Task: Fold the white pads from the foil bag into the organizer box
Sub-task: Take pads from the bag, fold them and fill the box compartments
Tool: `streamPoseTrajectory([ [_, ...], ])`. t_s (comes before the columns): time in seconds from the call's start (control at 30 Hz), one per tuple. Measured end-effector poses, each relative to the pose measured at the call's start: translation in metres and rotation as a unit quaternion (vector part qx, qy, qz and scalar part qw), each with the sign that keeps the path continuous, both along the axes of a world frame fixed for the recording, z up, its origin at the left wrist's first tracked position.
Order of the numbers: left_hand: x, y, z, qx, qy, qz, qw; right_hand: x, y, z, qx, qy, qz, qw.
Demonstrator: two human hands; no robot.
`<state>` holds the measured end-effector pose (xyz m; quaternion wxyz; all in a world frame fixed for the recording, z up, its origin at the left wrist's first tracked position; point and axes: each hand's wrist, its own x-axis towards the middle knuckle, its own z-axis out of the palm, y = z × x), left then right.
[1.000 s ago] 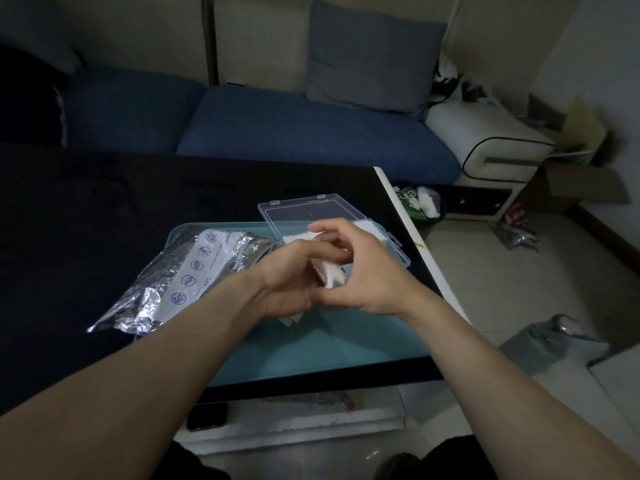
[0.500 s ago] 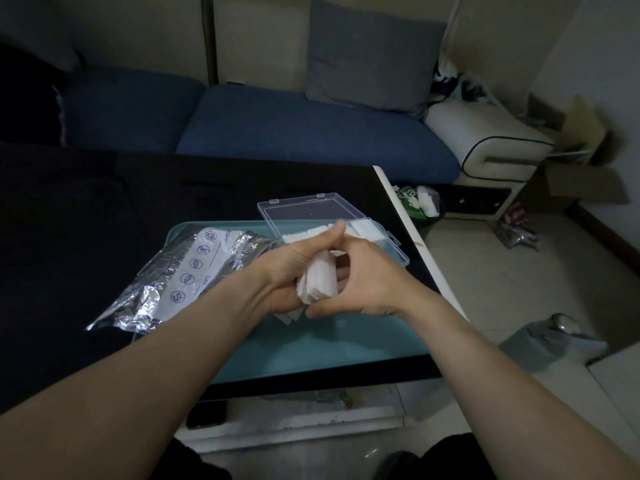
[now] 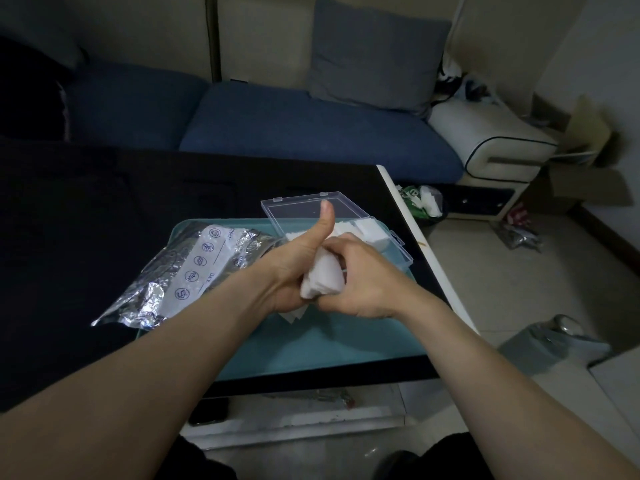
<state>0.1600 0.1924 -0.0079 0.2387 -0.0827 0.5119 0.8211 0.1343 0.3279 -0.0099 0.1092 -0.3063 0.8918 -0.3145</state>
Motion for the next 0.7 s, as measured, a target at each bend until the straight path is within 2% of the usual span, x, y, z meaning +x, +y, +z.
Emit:
streamPoseTrajectory([
  [0.13,-0.002,0.002,0.003,-0.001,0.018,0.02,1.0,0.0,-0.003,0.002,-0.024,-0.032,-0.002,0.999],
  [0.3,0.002,0.003,0.001,-0.036,0.02,0.037,0.998,0.002,-0.001,0.004,-0.01,-0.01,-0.002,1.0],
  [0.43,0.0,0.004,-0.002,-0.051,0.025,0.098,0.994,0.004,-0.003,0.004,0.029,0.007,0.003,1.0],
  [0.57,0.003,0.007,0.003,-0.018,0.013,0.039,0.999,0.006,0.0,0.007,0.036,0.032,-0.012,0.999],
  [0.7,0.002,0.006,0.006,0.008,-0.006,0.071,0.997,0.012,-0.008,0.009,0.064,0.07,0.001,0.995],
])
